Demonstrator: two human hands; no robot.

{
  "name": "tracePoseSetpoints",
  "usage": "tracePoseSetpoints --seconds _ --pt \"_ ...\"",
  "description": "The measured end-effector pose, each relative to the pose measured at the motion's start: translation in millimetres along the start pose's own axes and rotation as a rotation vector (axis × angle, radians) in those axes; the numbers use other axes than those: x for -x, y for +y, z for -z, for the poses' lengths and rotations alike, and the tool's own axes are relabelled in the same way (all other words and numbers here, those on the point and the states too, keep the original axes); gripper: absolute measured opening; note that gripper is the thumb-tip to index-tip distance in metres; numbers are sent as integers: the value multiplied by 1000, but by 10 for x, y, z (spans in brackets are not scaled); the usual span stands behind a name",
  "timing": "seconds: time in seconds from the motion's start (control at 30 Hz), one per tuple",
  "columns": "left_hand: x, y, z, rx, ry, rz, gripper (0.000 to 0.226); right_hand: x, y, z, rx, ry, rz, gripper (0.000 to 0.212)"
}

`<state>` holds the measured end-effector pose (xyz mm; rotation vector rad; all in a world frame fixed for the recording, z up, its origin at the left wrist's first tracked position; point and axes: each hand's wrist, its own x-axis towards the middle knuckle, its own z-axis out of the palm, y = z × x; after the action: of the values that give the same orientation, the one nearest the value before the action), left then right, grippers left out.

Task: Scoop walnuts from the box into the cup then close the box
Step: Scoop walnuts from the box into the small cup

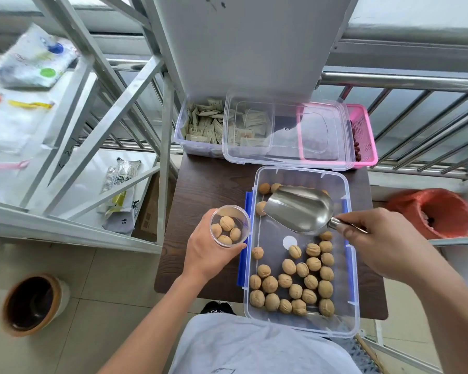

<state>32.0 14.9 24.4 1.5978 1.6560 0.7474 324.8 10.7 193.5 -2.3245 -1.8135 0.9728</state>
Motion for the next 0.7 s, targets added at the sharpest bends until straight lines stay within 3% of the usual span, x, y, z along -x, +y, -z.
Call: tracePoseSetpoints --seconds 0.4,0.7 --pt "60 -102 -20 52 33 150 82 -334 571 -838 158 -280 -95 24" --pt "80 -116 -87 38 0 127 84 -505 682 -1438 264 -195 21 26"
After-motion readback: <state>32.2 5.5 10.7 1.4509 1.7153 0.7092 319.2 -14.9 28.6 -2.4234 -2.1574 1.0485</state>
